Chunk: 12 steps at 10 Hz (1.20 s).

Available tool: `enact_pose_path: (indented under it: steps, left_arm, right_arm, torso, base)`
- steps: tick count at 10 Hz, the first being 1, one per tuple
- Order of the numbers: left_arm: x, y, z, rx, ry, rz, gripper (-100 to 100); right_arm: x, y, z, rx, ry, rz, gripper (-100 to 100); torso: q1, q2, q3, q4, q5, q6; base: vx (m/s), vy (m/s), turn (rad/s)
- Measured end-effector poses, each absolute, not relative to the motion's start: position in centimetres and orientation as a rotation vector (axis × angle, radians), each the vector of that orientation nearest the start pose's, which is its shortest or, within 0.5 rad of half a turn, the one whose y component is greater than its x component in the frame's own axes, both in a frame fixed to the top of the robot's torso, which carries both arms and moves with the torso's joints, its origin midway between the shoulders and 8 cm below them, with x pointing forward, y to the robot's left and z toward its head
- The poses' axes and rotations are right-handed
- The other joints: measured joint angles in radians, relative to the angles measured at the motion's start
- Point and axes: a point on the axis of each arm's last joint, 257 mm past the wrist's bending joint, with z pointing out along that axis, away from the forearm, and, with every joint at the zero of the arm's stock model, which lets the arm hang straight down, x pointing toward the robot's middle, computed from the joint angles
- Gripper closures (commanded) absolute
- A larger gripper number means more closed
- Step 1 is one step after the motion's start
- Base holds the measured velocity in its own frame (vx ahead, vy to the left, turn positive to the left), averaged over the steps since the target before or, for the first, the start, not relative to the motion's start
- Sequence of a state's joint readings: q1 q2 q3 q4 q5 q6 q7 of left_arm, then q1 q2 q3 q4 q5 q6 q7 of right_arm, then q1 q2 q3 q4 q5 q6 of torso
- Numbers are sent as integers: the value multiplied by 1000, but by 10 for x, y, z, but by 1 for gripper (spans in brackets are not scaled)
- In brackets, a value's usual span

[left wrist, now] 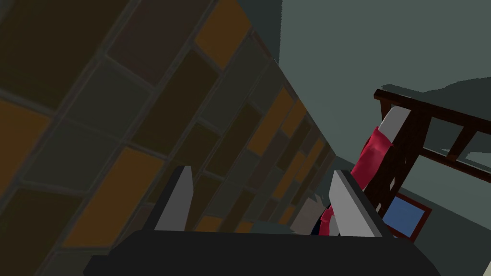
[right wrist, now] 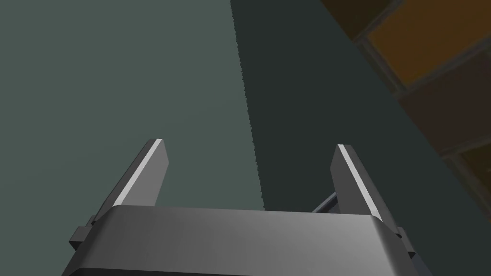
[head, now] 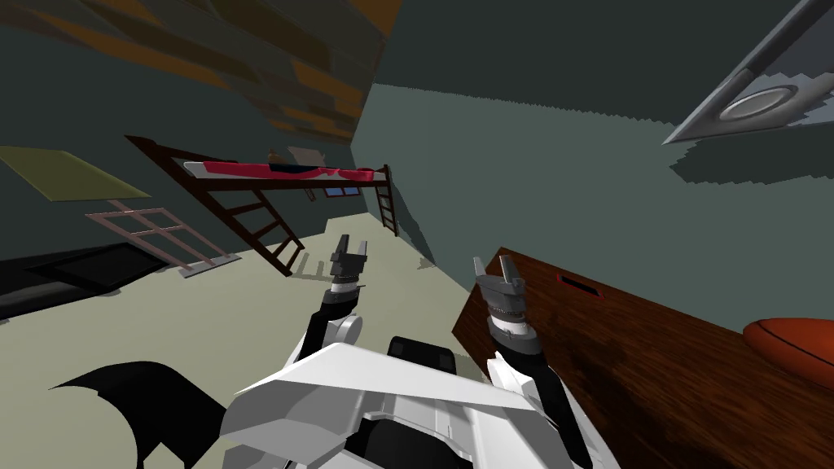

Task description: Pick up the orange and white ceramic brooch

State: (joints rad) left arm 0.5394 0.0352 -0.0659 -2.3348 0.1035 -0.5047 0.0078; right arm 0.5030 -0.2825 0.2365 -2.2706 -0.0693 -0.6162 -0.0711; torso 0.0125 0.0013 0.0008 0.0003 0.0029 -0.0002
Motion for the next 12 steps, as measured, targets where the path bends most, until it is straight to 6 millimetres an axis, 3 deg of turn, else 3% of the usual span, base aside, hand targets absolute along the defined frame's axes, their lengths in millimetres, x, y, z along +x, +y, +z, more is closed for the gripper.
enact_pose_path:
  steps: [9,12]
  left_arm:
    - [332,269,36,-695,560,-1435,0]
    - [332,269,36,-695,560,-1435,0]
  right_arm:
    - [316,-138,-89,468,1148,1662,-100]
    - [308,-137,-128,432,1288,1624,-100]
  torso:
    - [-2,0,0,0,-1,0]
    - [-5,1,1,0,-1,0]
  base:
    - [-15,146,41]
    - [-14,136,61]
